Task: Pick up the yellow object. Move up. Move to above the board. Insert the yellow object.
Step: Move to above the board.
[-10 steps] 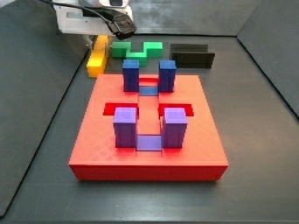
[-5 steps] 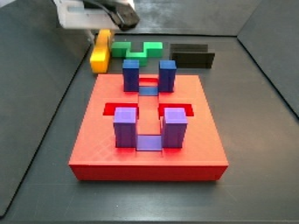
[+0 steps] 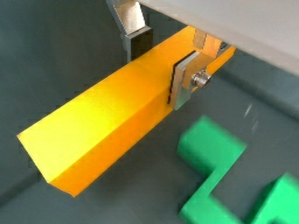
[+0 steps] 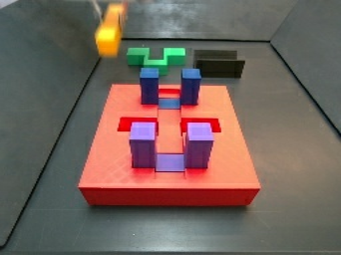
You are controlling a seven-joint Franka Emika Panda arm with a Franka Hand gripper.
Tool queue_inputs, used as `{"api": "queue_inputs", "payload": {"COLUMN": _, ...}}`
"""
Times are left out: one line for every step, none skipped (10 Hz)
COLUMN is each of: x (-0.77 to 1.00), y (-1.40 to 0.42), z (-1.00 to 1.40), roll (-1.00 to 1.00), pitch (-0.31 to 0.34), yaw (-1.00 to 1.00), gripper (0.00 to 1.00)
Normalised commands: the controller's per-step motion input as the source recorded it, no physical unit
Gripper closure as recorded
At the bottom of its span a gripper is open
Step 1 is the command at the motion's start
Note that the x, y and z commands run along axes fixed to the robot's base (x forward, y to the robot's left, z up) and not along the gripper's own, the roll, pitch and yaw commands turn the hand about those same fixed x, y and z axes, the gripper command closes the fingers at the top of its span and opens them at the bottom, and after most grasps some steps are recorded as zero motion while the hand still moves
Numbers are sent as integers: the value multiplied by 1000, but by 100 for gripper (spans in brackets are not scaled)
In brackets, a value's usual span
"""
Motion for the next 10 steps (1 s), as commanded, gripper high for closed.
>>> {"api": "queue_inputs", "payload": {"x": -32, "y": -9, "z": 1400, "roll": -68, "pitch": -8, "yaw": -2, "gripper": 100}}
{"api": "queue_inputs", "payload": {"x": 3, "y": 5, "z": 1400, "roll": -82, "pitch": 19, "yaw": -6, "gripper": 100}}
{"api": "queue_inputs", "payload": {"x": 14, "y": 1, "z": 1400, "roll": -95, "pitch": 59, "yaw": -5, "gripper": 100}}
{"api": "queue_inputs", "payload": {"x": 4, "y": 0, "z": 1400, "roll": -94, "pitch": 58, "yaw": -8, "gripper": 100}}
{"api": "queue_inputs", "payload": {"x": 3, "y": 6, "z": 662, "roll": -95, "pitch": 28, "yaw": -5, "gripper": 100}}
{"api": "queue_inputs", "payload": {"x": 29, "y": 13, "z": 310, "roll": -90, "pitch": 19, "yaw": -9, "gripper": 100}}
{"api": "queue_inputs", "payload": {"x": 41, "y": 12, "z": 175, "roll": -88, "pitch": 31, "yaw": -8, "gripper": 100}}
{"api": "queue_inputs", "payload": {"x": 760, "y": -1400, "z": 222, "roll": -3, "pitch": 128, "yaw": -332, "gripper": 100}}
{"api": "queue_inputs", "payload": {"x": 759, "y": -1400, "z": 198, "roll": 64, "pitch": 159, "yaw": -275, "gripper": 100}}
{"api": "queue_inputs", "payload": {"x": 780, "y": -1400, "z": 194, "roll": 105, "pitch": 195, "yaw": -176, "gripper": 100}}
